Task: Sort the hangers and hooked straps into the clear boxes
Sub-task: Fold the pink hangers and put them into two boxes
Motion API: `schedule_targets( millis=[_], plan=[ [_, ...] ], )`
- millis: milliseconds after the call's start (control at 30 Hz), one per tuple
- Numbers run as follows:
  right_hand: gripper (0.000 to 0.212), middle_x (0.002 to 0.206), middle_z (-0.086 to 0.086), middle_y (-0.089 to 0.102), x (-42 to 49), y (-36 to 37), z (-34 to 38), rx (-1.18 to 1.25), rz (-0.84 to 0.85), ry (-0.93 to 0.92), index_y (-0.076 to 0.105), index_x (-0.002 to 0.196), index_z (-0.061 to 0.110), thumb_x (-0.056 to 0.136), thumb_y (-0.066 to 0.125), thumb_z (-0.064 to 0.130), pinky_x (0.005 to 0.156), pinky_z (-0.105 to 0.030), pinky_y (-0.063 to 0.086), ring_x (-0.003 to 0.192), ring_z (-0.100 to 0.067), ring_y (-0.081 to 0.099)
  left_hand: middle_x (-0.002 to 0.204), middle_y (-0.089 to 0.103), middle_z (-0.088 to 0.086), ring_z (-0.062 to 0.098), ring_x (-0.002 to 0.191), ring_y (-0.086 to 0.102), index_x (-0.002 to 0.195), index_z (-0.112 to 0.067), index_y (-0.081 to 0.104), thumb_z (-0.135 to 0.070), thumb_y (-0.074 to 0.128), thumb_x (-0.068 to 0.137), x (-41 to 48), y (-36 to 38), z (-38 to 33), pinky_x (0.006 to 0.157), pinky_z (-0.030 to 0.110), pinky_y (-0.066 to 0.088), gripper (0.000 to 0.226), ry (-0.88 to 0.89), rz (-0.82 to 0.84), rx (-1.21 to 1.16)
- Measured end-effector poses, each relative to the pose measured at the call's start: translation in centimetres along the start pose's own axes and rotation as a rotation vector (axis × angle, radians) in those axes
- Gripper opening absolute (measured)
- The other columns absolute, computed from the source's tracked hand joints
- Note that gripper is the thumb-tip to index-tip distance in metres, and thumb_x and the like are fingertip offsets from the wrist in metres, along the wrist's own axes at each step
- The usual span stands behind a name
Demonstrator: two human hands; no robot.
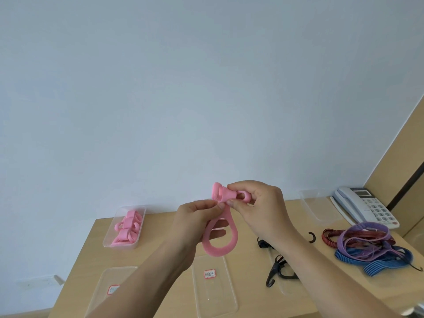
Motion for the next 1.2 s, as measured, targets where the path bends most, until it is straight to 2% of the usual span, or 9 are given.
schedule_targets(
  millis=[100, 267, 400, 533, 633, 733, 900, 1000, 1200],
  plan=[
    [0.018, 0.088, 0.013, 0.075, -0.4, -0.1, 1.2, -0.009, -0.046, -0.101, 0.08, 0.09, 0.022, 0.079, 0.085, 0.008, 0.074, -0.026, 0.056, 0.085, -0.011, 0.069, 0.11, 0.079, 0.014, 0.034, 0.098, 0.077, 0.107, -0.014, 0.081, -0.034, 0.081, 0.082, 0.1, 0.3, -0.2, 0.09, 0.047, 0.063, 0.032, 0.0, 0.072, -0.022],
    [0.014, 0.099, 0.001, 0.075, -1.1, 0.3, 1.8, -0.059, -0.034, -0.15, 0.08, 0.081, 0.008, 0.075, 0.085, -0.004, 0.079, -0.018, 0.055, 0.091, -0.008, 0.071, 0.123, 0.074, 0.015, 0.039, 0.105, 0.073, 0.121, -0.007, 0.074, -0.047, 0.076, 0.089, 0.0, 1.2, -0.6, 0.102, 0.058, 0.055, 0.051, -0.008, 0.192, -0.075],
    [0.01, 0.097, 0.005, 0.075, -1.2, 0.5, 2.1, -0.034, 0.044, -0.152, 0.081, 0.08, 0.011, 0.081, 0.082, 0.001, 0.082, -0.022, 0.056, 0.091, -0.008, 0.071, 0.125, 0.072, 0.022, 0.038, 0.104, 0.072, 0.124, -0.003, 0.071, -0.032, 0.075, 0.091, 0.2, 1.2, -0.6, 0.098, 0.054, 0.058, 0.044, -0.012, 0.231, -0.128],
    [0.017, 0.098, 0.012, 0.073, -0.5, 0.9, 1.4, -0.024, 0.176, -0.055, 0.077, 0.099, 0.018, 0.086, 0.077, 0.007, 0.086, -0.024, 0.058, 0.098, -0.007, 0.07, 0.123, 0.073, 0.021, 0.039, 0.108, 0.073, 0.119, -0.007, 0.076, -0.013, 0.068, 0.087, 0.3, 0.9, 0.0, 0.09, 0.043, 0.06, 0.034, -0.021, 0.248, -0.076],
    [0.021, 0.103, 0.013, 0.069, -0.5, 2.6, 0.5, -0.177, 0.381, 0.015, 0.073, 0.105, 0.028, 0.087, 0.072, 0.017, 0.084, -0.029, 0.058, 0.097, -0.005, 0.067, 0.119, 0.075, 0.021, 0.044, 0.109, 0.072, 0.118, -0.007, 0.077, -0.008, 0.067, 0.081, 0.3, 0.3, 0.2, 0.094, 0.046, 0.06, 0.038, -0.025, 0.217, -0.04],
    [0.012, 0.095, 0.01, 0.069, -0.8, 4.0, 0.5, -0.337, 0.488, -0.02, 0.071, 0.1, 0.027, 0.089, 0.069, 0.024, 0.079, -0.037, 0.056, 0.087, -0.008, 0.064, 0.117, 0.075, 0.023, 0.047, 0.11, 0.071, 0.117, -0.005, 0.076, -0.007, 0.072, 0.078, 0.1, -0.5, 0.7, 0.101, 0.054, 0.057, 0.039, -0.044, 0.19, -0.015],
    [0.019, 0.092, 0.012, 0.07, -1.2, 4.9, 0.7, -0.311, 0.46, 0.019, 0.073, 0.097, 0.029, 0.082, 0.078, 0.019, 0.077, -0.035, 0.057, 0.083, -0.006, 0.064, 0.121, 0.072, 0.024, 0.047, 0.11, 0.071, 0.125, -0.002, 0.068, -0.004, 0.073, 0.074, -0.5, -1.8, 2.2, 0.096, 0.066, 0.055, 0.051, -0.128, 0.179, -0.044],
    [0.024, 0.093, 0.012, 0.068, -1.5, 5.9, 0.6, -0.277, 0.445, 0.063, 0.075, 0.097, 0.026, 0.077, 0.082, 0.013, 0.079, -0.035, 0.057, 0.083, -0.006, 0.066, 0.126, 0.069, 0.025, 0.052, 0.117, 0.065, 0.123, -0.004, 0.07, -0.008, 0.075, 0.077, -0.9, -2.7, 2.6, 0.092, 0.062, 0.059, 0.047, -0.159, 0.214, -0.056],
    [0.028, 0.09, 0.018, 0.06, -2.2, 8.9, 1.4, -0.34, 0.384, -0.023, 0.076, 0.099, 0.025, 0.076, 0.081, 0.01, 0.072, -0.014, 0.047, 0.082, 0.003, 0.057, 0.122, 0.073, 0.02, 0.049, 0.107, 0.07, 0.115, -0.009, 0.075, -0.005, 0.071, 0.079, -1.0, -4.7, 3.4, 0.1, 0.058, 0.056, 0.037, -0.163, 0.255, -0.105]
  ],
)
Point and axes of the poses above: each hand's wrist, its own x-axis towards the middle knuckle, its own y-axis out of the palm, z = x × y, the point moved 9 cm from there along x, towards the middle knuckle
